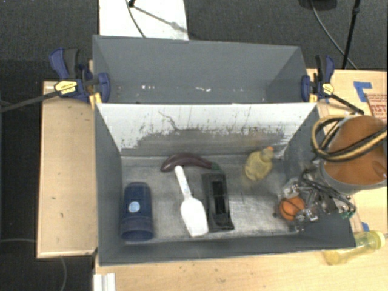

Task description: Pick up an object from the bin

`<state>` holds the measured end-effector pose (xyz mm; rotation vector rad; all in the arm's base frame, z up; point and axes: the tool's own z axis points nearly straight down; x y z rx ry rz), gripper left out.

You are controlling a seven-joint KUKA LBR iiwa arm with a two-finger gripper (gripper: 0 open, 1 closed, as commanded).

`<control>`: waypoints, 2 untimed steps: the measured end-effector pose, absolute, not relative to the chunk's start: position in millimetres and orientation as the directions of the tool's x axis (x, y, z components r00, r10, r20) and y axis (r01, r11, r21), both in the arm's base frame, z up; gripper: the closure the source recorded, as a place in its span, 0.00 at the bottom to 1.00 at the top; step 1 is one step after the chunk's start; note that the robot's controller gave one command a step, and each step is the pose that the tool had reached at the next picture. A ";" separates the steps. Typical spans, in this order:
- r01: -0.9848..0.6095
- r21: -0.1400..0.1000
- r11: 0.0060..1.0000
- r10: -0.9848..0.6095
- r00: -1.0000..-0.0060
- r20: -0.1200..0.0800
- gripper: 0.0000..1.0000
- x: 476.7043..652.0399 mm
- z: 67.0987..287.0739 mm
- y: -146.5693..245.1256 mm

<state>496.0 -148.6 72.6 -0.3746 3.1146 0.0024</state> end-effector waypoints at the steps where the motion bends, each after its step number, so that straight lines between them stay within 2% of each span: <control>1: -0.314 -0.004 0.949 -0.315 -0.949 -0.006 1.00 499.3 280.4 -134.1; 2: -0.315 -0.006 0.949 -0.315 -0.949 -0.010 1.00 500.2 282.0 -134.4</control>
Offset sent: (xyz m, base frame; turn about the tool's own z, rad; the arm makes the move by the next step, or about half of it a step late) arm 0.0000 0.0000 0.0000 0.0000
